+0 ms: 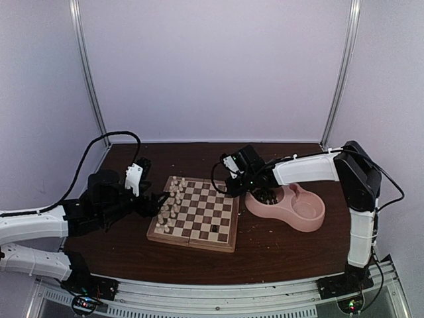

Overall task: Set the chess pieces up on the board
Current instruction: Place the rook at a8.

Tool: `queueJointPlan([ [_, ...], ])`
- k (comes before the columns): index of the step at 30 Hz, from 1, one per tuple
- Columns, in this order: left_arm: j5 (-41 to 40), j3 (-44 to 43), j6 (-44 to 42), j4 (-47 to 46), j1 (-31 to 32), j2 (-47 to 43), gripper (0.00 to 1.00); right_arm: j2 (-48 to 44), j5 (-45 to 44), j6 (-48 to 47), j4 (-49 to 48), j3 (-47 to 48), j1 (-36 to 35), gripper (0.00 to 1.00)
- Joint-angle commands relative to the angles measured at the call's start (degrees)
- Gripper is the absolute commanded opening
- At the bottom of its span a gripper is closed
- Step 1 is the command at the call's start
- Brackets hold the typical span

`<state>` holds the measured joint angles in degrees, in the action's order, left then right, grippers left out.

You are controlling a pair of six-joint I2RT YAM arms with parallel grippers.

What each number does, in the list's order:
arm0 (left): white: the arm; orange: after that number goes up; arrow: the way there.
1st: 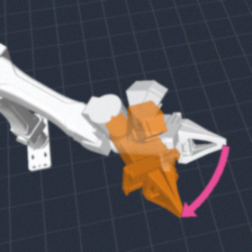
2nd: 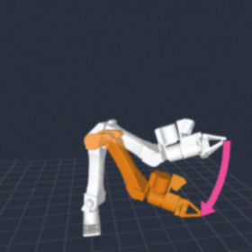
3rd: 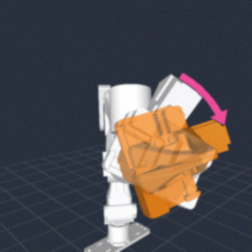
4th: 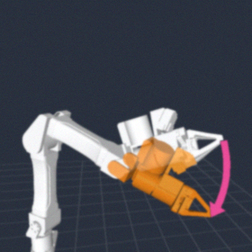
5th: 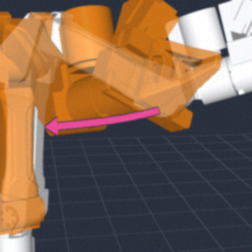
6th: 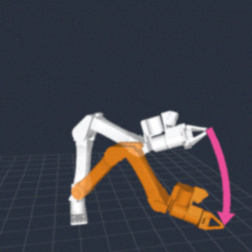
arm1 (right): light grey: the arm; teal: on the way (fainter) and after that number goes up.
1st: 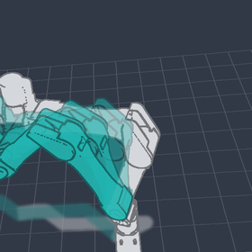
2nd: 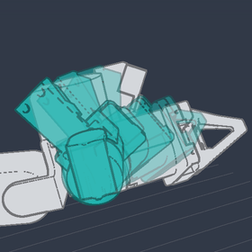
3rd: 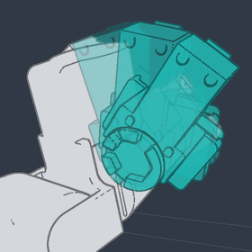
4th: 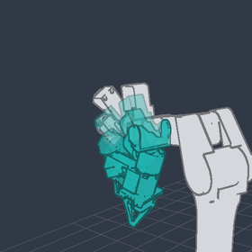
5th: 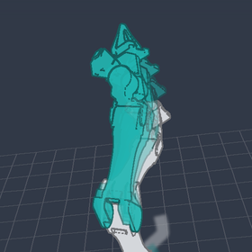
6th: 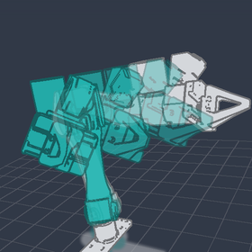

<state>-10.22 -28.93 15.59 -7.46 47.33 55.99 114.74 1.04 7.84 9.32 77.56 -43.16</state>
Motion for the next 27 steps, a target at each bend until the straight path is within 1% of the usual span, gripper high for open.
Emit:
queueJointPlan([
  [1,0.75,-1.32,0.71,-1.41,-0.13,0.23,0.78,1.10,-0.77,-0.36,0.53,1.97,-0.11,0.09],
  [14,0.74,-1.46,0.75,-1.41,-0.14,0.57,0.77,2.35,-2.84,-0.01,1.95,3.48,-0.08,0.08],
  [27,1.27,-1.75,0.67,-1.15,-0.13,1.07,0.77,4.29,-4.86,0.43,3.26,5.31,0.04,0.04],
])
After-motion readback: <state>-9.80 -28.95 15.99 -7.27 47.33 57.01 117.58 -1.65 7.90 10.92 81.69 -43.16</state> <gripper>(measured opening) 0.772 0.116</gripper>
